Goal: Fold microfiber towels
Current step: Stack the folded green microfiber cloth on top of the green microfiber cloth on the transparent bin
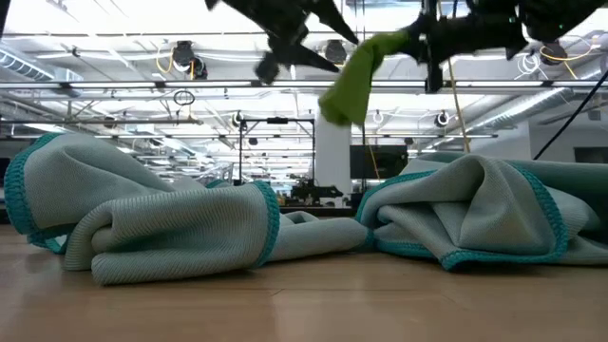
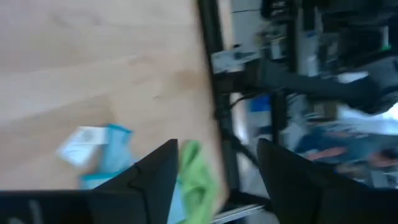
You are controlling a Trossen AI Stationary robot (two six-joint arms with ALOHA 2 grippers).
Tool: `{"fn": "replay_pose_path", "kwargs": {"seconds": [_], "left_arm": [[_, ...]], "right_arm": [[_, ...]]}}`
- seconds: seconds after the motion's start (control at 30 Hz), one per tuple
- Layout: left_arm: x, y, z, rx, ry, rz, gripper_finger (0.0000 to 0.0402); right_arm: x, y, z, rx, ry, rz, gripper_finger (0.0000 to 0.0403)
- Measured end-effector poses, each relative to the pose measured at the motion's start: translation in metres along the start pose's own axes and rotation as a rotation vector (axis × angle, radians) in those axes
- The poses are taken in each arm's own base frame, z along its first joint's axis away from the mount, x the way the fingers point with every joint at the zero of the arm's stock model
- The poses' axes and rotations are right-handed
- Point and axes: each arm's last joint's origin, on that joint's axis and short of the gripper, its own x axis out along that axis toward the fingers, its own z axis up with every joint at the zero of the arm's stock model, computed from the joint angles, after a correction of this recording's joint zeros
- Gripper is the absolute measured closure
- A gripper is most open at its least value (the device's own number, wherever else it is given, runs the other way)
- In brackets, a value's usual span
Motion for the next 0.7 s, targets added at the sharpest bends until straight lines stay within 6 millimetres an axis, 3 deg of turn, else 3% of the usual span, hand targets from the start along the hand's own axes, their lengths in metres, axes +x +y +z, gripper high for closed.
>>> {"fn": "replay_pose_path", "kwargs": {"seconds": [0.27, 0.5, 0.7], "left_arm": [[0.005, 0.01, 0.002, -0.165, -0.177, -0.514, 0.0094], [0.007, 0.025, 0.002, -0.242, -0.279, -0.524, 0.0013], [-0.006, 0.011, 0.008, -0.223, -0.432, -0.693, 0.0008]], "right_arm": [[-0.004, 0.044, 0.012, -0.028, 0.105, 0.123, 0.0391], [-0.007, 0.066, 0.016, -0.023, 0.122, 0.181, 0.0387], [-0.008, 0.068, 0.017, 0.026, 0.093, 0.201, 0.0386]]}}
